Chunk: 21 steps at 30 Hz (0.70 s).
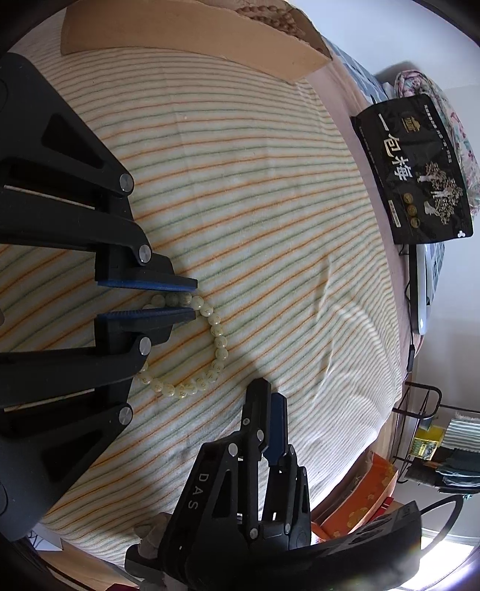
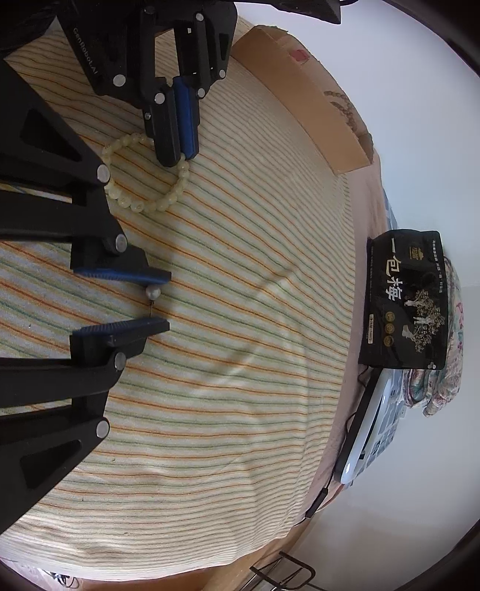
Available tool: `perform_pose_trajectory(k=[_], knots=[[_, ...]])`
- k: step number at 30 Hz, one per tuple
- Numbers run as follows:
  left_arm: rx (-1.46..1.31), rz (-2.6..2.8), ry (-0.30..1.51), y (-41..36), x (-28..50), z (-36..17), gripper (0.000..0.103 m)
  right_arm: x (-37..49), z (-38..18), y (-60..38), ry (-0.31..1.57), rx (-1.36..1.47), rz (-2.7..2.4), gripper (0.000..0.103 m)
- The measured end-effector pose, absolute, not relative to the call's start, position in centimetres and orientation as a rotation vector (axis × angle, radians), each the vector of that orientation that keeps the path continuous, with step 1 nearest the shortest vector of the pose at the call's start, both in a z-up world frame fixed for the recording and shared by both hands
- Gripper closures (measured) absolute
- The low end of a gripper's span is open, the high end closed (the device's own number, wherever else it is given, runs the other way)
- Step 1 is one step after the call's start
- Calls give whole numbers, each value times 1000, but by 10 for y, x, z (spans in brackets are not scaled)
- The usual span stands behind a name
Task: Organize jewelry
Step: 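Grasp the cream bead bracelet with the left tool while the right tool grasps the white pearl earring, then carry the bracelet in the left tool and pearl earring in the right tool over the box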
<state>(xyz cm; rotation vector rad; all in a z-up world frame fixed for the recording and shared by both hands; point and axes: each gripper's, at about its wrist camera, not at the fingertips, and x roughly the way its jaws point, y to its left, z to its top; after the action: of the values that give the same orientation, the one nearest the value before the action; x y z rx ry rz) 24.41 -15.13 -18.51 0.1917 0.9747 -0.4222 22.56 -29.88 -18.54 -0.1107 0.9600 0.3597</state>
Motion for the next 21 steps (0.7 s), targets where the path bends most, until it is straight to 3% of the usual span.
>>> perform_pose_trajectory(k=[21], knots=[[126,-398,901,-120,228,-142,97,206,-144,-301,896,-91,350,87]])
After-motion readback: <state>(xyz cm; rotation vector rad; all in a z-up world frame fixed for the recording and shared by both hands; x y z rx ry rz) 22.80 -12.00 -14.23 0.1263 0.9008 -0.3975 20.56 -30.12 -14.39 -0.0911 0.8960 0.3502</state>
